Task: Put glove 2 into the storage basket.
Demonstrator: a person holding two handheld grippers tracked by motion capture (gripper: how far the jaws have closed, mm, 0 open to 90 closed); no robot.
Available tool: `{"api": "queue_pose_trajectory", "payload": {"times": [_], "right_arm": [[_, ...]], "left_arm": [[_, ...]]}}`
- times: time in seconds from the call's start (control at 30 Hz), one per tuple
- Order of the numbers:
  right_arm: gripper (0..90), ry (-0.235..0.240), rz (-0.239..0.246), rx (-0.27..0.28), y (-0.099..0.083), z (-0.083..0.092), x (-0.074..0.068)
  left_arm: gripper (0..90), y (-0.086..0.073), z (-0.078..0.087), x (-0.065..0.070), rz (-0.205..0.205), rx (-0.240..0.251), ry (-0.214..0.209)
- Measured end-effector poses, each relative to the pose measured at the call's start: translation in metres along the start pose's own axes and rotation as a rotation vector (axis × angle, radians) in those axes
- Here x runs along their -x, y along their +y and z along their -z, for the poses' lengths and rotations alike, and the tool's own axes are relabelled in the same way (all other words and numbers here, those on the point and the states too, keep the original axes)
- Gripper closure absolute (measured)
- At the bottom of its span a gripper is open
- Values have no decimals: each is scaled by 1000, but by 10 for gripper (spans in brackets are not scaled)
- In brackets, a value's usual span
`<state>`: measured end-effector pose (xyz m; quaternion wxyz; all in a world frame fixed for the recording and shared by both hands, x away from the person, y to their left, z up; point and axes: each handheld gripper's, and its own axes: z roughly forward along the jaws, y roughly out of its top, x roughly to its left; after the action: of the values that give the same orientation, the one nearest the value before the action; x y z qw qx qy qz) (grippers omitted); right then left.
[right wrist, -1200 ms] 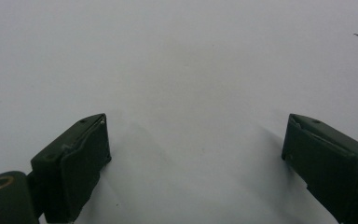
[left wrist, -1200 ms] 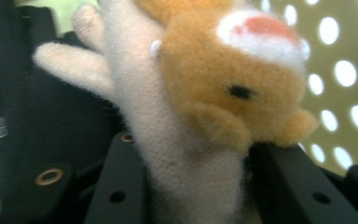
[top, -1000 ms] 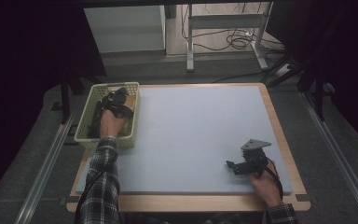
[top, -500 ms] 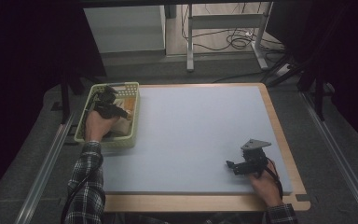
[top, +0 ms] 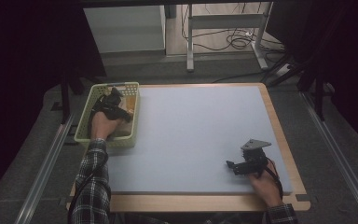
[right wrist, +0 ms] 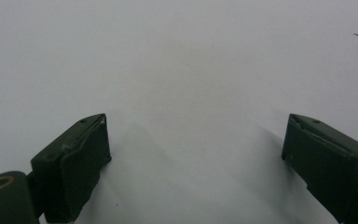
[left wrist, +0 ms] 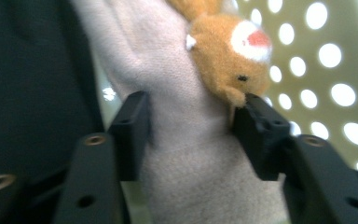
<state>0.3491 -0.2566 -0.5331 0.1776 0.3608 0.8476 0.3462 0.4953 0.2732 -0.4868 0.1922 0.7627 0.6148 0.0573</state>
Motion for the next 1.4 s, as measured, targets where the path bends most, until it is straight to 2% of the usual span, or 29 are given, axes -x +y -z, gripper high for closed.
{"api": "queue_pose_trajectory", "payload": {"times": [0.2,0.33,0.5,0.83,1.0,1.13,1.27,1.4], "right_arm": [[72,0,0,-1,0,0,0],[72,0,0,-1,0,0,0],[72,-1,0,-1,0,0,0],[72,-1,0,-1,0,0,0],[72,-1,0,-1,0,0,0],[72,-1,0,-1,0,0,0],[72,-1,2,-3,0,0,0],[72,-1,1,-4,0,0,0]], "left_arm": [[210,-8,16,-5,-10,84,78],[113,-13,26,-6,-14,146,70],[38,-22,41,0,-60,222,41],[8,-42,64,18,-165,304,12],[7,-53,72,32,-227,343,-5],[3,-62,74,46,-265,368,-27],[2,-74,72,60,-299,395,-77],[0,-86,71,77,-348,422,-92]]}}
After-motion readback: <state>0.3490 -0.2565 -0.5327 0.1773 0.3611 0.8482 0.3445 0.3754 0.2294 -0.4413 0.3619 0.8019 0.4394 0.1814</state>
